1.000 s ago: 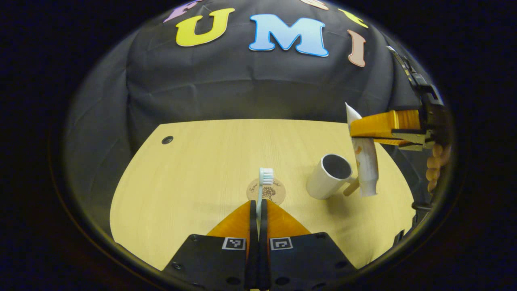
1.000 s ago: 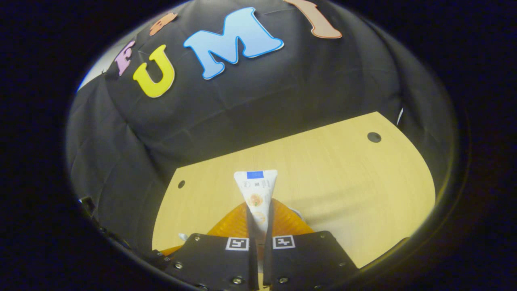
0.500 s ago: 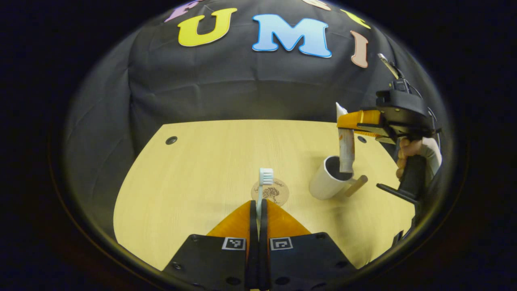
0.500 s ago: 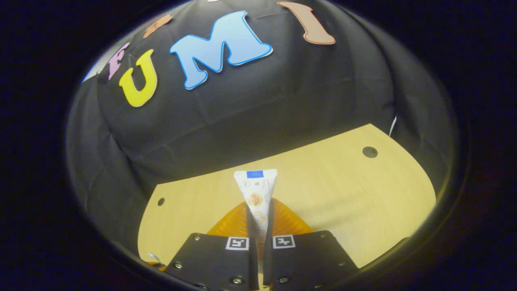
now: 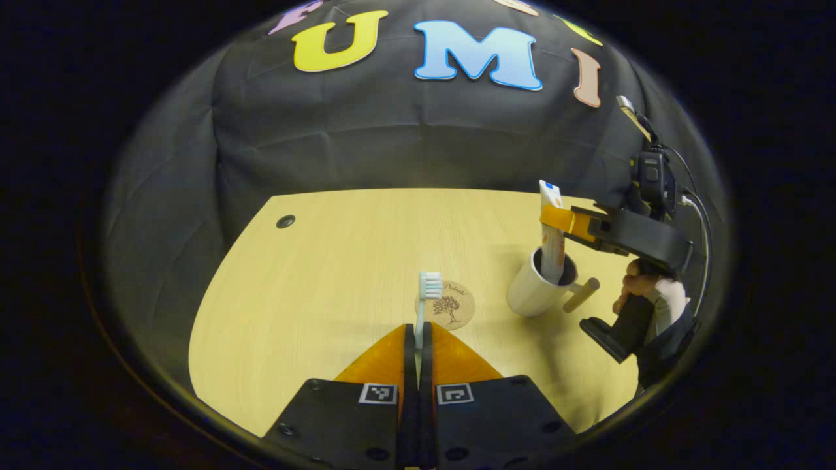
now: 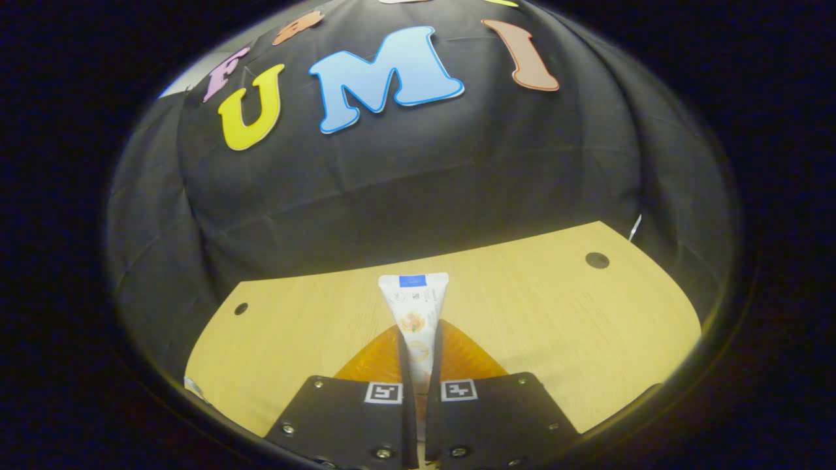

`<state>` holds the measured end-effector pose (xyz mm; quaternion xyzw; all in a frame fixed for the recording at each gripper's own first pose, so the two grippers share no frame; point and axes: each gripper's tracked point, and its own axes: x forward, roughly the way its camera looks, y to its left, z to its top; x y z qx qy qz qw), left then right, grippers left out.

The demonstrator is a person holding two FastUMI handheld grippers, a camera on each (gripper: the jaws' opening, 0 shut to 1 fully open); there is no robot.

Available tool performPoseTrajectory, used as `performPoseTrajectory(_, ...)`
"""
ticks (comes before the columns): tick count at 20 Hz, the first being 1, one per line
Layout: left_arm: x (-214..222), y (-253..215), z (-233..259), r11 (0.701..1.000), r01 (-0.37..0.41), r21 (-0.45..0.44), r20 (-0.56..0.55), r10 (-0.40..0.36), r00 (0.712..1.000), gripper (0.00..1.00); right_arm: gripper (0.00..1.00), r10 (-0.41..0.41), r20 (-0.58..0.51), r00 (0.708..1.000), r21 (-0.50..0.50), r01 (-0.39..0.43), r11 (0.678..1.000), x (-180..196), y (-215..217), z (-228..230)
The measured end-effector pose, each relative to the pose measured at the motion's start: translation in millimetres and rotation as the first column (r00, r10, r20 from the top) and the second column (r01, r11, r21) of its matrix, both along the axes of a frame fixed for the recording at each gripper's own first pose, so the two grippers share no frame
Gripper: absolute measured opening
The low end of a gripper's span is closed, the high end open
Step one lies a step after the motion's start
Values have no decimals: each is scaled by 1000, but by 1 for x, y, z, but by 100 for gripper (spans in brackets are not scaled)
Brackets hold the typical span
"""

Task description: Put the toothbrush and toothpaste on the desktop into the cup, then pick up the cup and place it on the coaster on the desktop.

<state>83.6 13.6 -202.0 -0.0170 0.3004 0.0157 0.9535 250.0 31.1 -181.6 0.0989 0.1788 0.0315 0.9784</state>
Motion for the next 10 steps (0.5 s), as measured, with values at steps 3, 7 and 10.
performPoseTrajectory(3,-1,1,4,1000,-10,2,1,10,1000,8,7,-12,41,999,-37,14,999,-2,-3,2)
performPoseTrajectory(7,-6,2,6,1000,-19,2,6,19,1000,7,19,-3,56,998,-50,6,999,-9,-1,3)
performPoseTrajectory(10,-11,3,6,1000,-23,-3,14,23,1000,7,24,6,26,1000,-71,-4,997,-27,1,-11)
